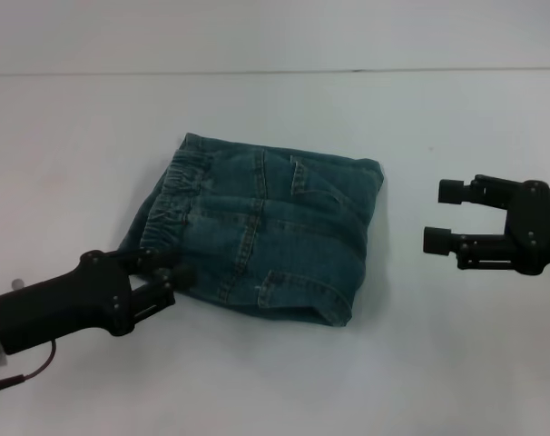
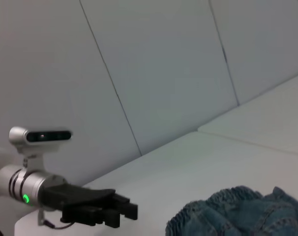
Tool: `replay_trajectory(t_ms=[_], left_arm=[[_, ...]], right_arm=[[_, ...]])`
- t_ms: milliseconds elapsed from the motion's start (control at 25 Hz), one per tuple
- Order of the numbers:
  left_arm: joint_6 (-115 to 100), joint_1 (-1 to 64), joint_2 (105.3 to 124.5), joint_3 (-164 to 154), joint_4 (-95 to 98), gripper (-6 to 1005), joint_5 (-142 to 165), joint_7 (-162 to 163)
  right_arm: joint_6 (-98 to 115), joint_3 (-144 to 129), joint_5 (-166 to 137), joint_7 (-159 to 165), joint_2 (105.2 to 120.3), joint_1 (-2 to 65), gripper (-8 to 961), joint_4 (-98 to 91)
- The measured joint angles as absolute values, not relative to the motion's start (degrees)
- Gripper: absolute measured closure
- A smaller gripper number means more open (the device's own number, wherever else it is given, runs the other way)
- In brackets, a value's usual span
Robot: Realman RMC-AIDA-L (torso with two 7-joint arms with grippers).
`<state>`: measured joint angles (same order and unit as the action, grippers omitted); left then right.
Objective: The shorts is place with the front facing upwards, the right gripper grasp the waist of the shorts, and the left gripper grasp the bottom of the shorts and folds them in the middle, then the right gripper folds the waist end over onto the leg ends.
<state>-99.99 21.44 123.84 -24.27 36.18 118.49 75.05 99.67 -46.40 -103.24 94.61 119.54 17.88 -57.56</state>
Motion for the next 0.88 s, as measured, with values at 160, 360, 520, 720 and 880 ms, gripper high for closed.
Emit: replay_trajectory(t_ms=[160,360,520,720,880], left_arm=[[-100.1,21.8,123.84,-26.2,38.4,672,118.5,76.9],[-100.0,22.0,123.84,-26.4,38.8,485,118.6,77.3],[-100.0,22.0,123.84,-27.0,39.1,306,118.8,77.9],[-100.0,22.1,123.84,-27.3,39.5,69,118.9,78.8],[-100.0,22.3,123.78,-27.3,39.5,69,119.3,79.1]], right_arm=[[99.2,-47.8,-103.3,94.6,119.69,18.0,19,-57.4],[99.2,-48.7,-104.9,94.9,119.71,18.3,18,-57.4],[99.0,-49.5,-106.6,95.2,119.71,18.7,15,-57.3],[98.5,-49.9,-107.6,95.3,119.73,19.1,15,-57.2],[97.5,-50.7,-107.7,95.3,119.77,19.2,15,-56.7]])
